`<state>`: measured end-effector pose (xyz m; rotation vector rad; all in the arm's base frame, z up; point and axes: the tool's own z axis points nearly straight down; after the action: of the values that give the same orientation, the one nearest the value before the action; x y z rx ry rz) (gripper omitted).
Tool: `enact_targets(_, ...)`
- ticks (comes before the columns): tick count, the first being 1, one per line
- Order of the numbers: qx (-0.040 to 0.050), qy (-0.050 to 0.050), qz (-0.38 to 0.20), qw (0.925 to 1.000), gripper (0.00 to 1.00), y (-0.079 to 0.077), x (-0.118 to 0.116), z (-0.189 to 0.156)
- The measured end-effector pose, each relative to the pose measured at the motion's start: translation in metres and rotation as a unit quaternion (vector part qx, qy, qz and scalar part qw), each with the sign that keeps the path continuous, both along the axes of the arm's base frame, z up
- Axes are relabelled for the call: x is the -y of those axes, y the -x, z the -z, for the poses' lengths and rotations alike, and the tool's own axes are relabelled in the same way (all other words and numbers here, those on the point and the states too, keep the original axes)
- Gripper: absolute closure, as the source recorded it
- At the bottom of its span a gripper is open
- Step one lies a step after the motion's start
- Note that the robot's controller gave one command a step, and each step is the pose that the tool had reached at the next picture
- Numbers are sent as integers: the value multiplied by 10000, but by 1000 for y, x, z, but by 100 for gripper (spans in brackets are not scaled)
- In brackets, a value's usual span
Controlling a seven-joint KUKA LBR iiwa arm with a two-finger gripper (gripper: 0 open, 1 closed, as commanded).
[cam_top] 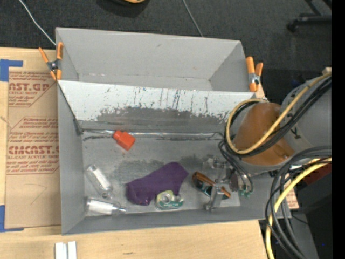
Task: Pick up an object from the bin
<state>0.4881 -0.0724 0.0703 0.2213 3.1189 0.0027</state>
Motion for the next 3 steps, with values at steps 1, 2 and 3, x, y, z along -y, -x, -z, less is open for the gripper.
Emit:
enact_targets(1,-104,-7,269,9996,100,5,3,1)
enact_targets(2,-117,-8,309,9995,100,6,3,1)
enact_targets(3,-124,-9,325,9994,100,6,3,0)
